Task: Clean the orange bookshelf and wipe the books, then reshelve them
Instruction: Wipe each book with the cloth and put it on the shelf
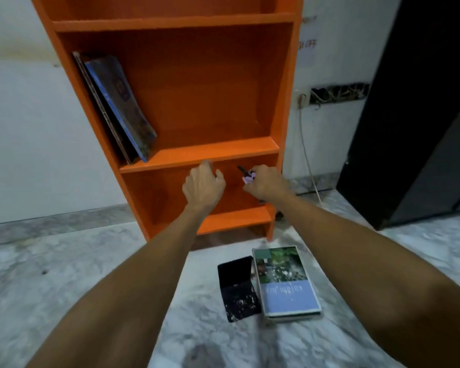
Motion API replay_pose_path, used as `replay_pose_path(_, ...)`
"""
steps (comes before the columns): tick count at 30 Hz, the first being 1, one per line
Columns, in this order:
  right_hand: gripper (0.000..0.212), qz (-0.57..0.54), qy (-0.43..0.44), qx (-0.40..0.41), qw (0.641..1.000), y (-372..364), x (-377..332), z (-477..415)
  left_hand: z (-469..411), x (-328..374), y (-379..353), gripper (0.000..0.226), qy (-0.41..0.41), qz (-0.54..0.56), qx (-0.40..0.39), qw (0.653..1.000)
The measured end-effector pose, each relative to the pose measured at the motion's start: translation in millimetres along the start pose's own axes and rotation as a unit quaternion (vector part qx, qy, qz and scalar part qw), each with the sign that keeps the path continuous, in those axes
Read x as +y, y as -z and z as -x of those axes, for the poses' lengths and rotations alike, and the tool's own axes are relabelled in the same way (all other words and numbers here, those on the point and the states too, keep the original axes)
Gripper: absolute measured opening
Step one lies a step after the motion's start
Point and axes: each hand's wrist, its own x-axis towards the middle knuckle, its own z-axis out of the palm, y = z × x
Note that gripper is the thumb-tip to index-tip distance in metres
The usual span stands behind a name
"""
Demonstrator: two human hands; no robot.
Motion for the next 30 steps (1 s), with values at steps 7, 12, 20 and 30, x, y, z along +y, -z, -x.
replay_pose_path(7,0.019,-0.058,-0.149,-0.05,0.986,-50.5,135.8,50.9,88.5,-4.6,-118.6,0.024,0.069,0.048,-0.172,0.982)
replay_pose_path(12,0.024,-0.085,-0.226,-0.093,0.966,-103.8,207.6,79.6,139.8,-37.2,-202.6,0.025,0.211,0.088,-0.316,0.921)
replay_pose_path(20,0.034,-0.088,-0.325,-0.09,0.937,-168.8,260.8,113.9,184.3,-84.2,-274.1,0.034,0.395,0.105,-0.45,0.794)
replay_pose_path(30,0.044,-0.12,-0.365,-0.076,0.92,-179.7,272.0,119.3,194.0,-98.2,-281.8,0.022,0.351,0.225,-0.374,0.828)
